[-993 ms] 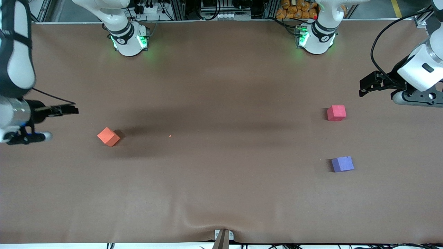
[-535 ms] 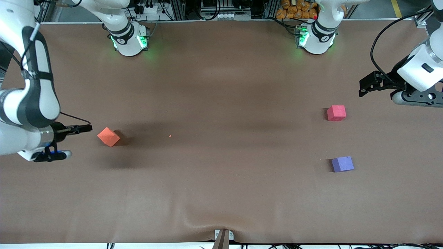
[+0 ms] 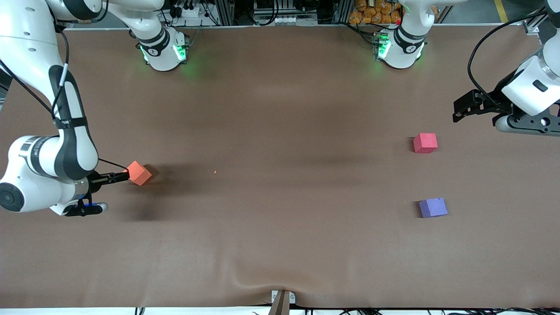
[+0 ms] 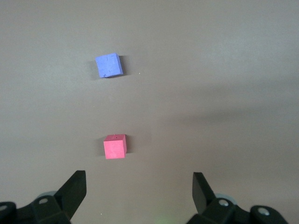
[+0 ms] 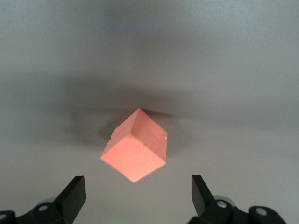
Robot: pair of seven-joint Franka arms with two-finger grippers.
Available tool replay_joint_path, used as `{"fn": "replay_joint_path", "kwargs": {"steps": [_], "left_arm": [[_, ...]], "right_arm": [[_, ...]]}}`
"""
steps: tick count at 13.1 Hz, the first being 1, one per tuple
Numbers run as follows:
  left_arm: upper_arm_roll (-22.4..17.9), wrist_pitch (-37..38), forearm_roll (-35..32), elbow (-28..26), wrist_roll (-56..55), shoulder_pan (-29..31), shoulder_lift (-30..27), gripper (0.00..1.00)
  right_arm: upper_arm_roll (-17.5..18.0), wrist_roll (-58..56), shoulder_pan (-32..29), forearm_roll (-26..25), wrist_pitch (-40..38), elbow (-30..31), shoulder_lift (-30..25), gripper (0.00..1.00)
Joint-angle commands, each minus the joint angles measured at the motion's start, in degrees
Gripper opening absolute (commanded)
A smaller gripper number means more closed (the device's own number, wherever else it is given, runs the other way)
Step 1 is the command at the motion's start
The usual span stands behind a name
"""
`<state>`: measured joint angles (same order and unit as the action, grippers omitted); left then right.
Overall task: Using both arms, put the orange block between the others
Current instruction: 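Reach the right gripper down to the orange cube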
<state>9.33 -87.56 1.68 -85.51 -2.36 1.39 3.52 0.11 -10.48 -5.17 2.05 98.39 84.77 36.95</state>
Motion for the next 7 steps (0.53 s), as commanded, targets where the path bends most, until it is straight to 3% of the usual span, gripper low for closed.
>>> {"fn": "replay_joint_path", "kwargs": {"steps": [1,3,7], "left_arm": [[0.0,1.0,1.0,1.3,-0.8,-0.1,0.6,1.00],[0.0,1.0,1.1,1.3,-0.8,-0.1,0.6,1.00],[0.0,1.0,2.0,1.3,-0.8,0.0,0.6,1.00]], "right_arm": [[0.1,-0.7,0.9,-1.4,1.1,-0.7,1.3,1.00],[0.1,-3.2,3.0,-4.9,1.7,0.2,1.4,1.00],[0.1,-7.5,3.4,-5.2,2.9,1.5,2.9,1.00]]}}
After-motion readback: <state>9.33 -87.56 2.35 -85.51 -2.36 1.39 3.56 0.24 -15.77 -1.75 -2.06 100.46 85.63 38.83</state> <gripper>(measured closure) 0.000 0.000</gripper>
